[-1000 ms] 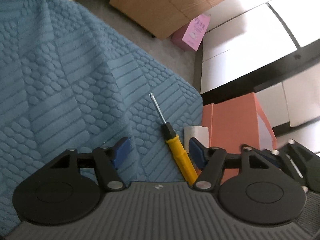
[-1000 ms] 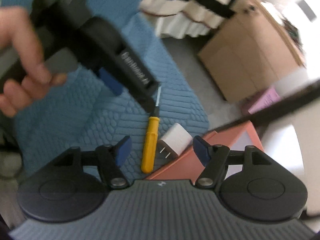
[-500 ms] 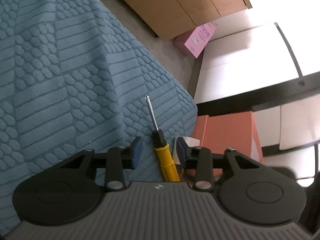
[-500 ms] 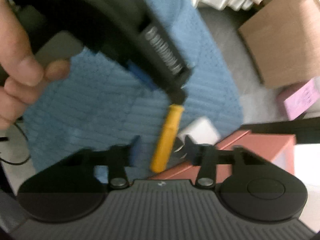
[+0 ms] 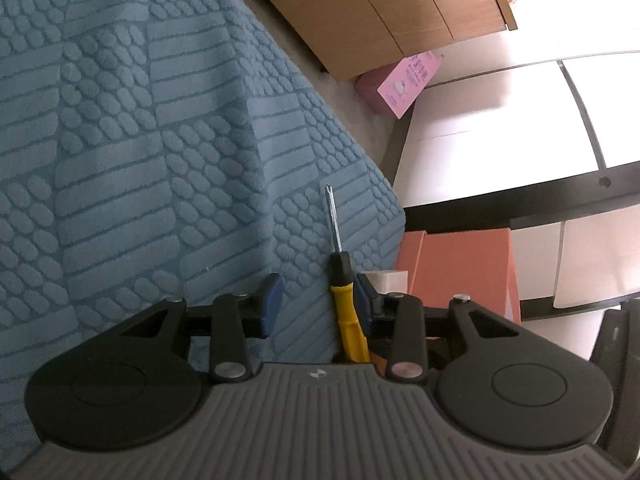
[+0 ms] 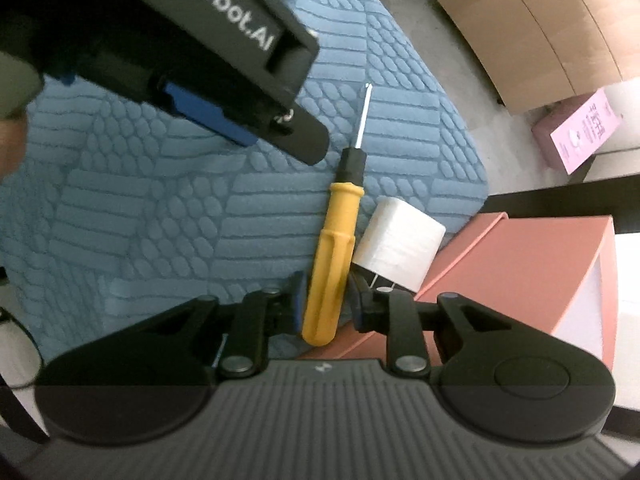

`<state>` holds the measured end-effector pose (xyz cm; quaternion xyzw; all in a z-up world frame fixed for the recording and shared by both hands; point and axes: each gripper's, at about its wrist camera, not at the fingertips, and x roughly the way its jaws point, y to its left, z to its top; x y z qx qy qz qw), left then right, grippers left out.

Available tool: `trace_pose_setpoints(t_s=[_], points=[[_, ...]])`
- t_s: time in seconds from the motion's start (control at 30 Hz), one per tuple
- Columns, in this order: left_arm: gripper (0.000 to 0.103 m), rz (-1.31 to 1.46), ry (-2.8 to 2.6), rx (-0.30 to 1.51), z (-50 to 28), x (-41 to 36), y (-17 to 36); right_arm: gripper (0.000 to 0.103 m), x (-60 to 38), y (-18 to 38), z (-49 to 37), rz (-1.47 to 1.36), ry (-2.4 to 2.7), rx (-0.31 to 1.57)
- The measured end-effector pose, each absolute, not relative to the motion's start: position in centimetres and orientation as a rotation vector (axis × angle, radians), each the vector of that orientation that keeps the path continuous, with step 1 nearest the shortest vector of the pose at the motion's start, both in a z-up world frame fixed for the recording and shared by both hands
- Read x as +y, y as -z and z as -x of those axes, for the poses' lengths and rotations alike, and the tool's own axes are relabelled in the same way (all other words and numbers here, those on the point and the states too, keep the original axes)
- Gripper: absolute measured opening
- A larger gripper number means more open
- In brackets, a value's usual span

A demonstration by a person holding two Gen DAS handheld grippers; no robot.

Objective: Organize rigid objects
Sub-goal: 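Close left gripper on yellow screwdriver handle while right tool approaches white prong charger, then close right gripper on white prong charger while left tool holds screwdriver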

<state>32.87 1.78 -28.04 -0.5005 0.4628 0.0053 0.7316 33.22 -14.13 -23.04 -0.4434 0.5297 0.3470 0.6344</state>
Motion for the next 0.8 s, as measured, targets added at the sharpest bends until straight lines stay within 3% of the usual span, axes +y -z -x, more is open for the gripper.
trace_pose_setpoints(t_s=[0.43, 0.5, 0.57, 0.8], points=[[0.047, 1.29, 0.014, 1.055, -31.1, 0.5, 30.0, 0.024, -14.0, 18.8, -30.5, 0.69, -0.804, 1.223], [0.039, 1.311, 0.007, 1.05, -30.7, 0.2, 30.4, 0.024, -13.8, 18.5, -30.2, 0.705, -0.821, 1.212], [0.023, 1.324, 0.01, 1.053, -30.6, 0.1, 30.6, 0.024, -14.0, 18.7, -30.4, 0.697, -0.833, 1.227], [0.021, 1.282, 0.002, 1.075, -30.8, 0.5, 30.8, 0.03, -14.1, 16.7, -29.9, 0.771, -0.917, 1.247]])
